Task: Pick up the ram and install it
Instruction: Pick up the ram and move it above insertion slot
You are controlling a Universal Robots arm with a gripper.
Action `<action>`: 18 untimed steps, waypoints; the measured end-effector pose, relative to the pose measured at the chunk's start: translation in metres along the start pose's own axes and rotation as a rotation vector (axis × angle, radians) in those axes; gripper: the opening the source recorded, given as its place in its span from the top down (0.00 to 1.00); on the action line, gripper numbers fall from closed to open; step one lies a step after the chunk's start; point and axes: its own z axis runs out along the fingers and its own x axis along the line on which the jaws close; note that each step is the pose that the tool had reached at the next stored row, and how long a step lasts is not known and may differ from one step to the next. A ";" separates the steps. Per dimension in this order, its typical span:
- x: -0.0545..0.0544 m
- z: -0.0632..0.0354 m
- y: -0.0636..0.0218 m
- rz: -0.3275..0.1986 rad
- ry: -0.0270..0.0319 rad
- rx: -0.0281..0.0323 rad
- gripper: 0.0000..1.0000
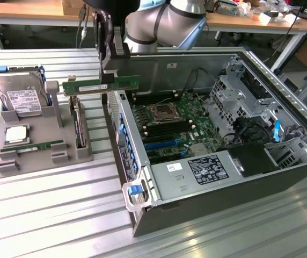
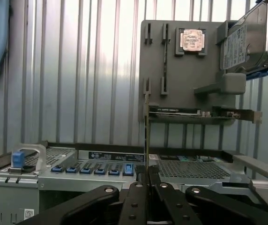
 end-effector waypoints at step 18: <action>0.003 -0.0021 -0.0520 0.000 0.0080 -0.0004 0.88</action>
